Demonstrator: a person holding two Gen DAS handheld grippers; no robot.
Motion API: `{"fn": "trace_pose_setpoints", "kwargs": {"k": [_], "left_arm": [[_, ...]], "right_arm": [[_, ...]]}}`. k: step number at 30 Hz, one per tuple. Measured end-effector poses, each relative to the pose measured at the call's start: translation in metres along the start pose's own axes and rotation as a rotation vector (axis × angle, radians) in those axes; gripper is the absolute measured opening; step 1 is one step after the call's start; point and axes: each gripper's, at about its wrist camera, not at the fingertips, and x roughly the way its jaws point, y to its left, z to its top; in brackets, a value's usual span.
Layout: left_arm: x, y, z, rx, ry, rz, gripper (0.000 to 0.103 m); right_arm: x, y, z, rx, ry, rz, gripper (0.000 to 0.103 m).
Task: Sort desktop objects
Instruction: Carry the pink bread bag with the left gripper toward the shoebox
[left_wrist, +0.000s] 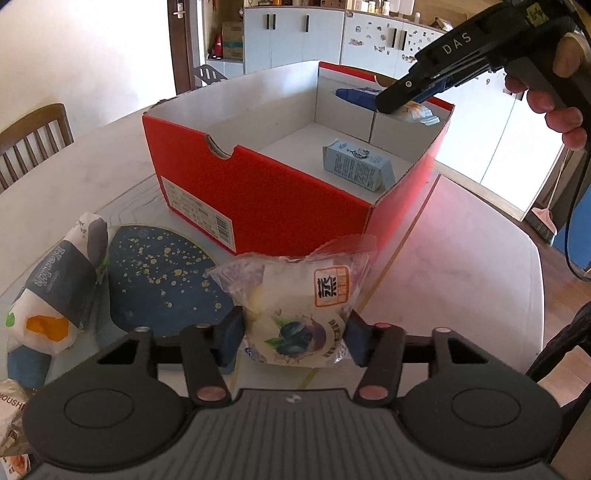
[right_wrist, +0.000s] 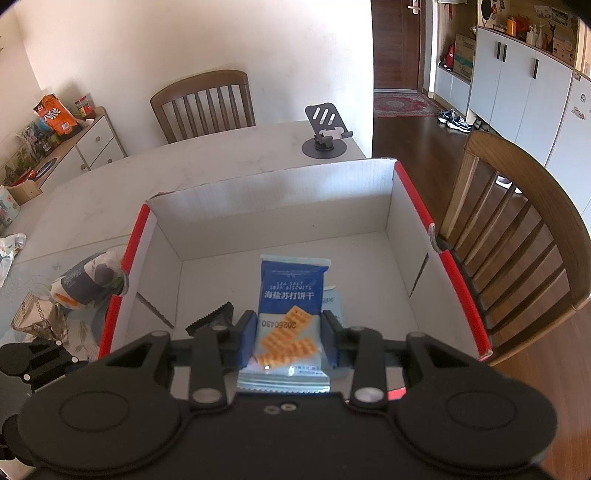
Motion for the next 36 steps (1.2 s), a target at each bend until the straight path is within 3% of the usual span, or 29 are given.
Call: {"fn": "trace_pose_setpoints", "kwargs": {"k": [7,15,25,36], "left_arm": [[-0.01,0.001,0.003,-0.023,0.006,0.014,0.051],[-0.047,0.011,0.018,-0.093,-0.045,0.03,0.051],[-0.074,0.013,0.064,-0.121,-0.128,0.029,0.051],[-0.056,-0.003,0.123,-0.07,-0.118,-0.025,0.051]], "right_arm": [[0.0,-0.001,0.0,0.0,-0.001,0.003,0.036],[0.0,-0.002,0.001,-0.001,-0.003,0.012,0.036],[0.001,-0.006,0.002,-0.001,-0.008,0.028,0.036],[0.002,-0.015,0.002,0.004,-0.008,0.038,0.036]]}}
